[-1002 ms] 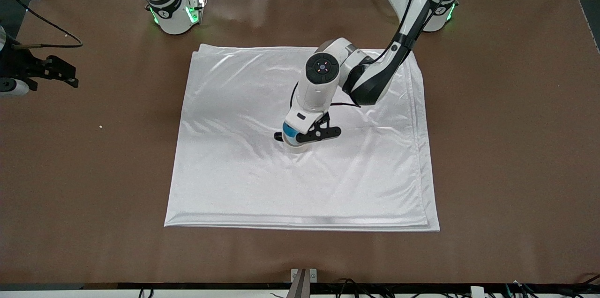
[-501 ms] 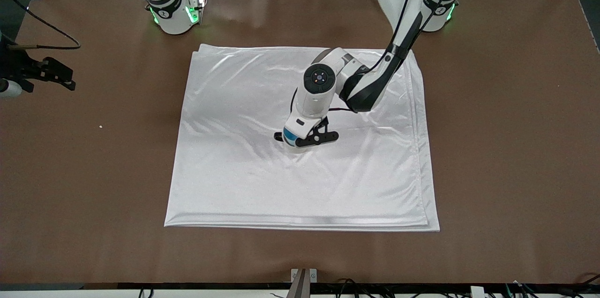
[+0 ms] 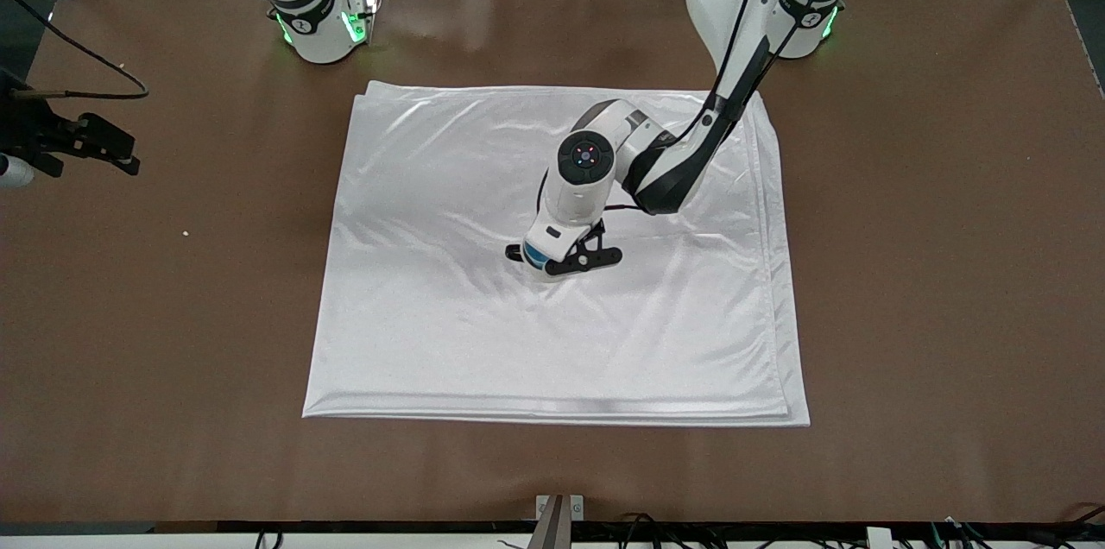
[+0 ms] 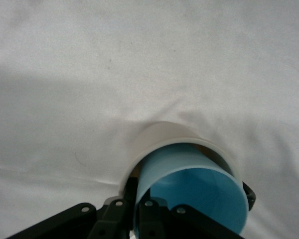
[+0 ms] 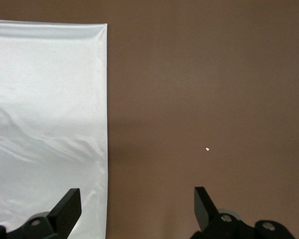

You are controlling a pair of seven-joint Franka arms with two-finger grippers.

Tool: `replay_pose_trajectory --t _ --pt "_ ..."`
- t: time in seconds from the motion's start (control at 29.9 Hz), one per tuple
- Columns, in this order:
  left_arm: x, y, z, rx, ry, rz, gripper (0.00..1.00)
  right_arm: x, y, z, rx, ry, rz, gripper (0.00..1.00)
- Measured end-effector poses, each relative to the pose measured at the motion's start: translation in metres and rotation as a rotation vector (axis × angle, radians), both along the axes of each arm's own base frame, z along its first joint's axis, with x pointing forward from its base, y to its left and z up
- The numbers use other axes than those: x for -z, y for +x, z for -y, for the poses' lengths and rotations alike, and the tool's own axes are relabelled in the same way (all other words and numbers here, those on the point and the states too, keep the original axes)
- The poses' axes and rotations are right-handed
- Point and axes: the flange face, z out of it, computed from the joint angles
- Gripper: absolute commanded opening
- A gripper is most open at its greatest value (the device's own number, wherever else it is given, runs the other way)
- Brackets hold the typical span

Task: Place blue cup into white mug on cloth

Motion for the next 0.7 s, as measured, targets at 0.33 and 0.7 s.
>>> replay_pose_trajectory --t 0.33,0.7 --pt "0.004 -0.001 0.002 0.016 -0.003 0.004 1.00 -0.001 0.001 -0.001 0.043 0.002 0.004 1.00" --pt "-0.012 0.004 0.007 0.015 -0.026 0.031 1.00 0.002 0.002 -0.002 0.042 0.003 -0.001 1.00"
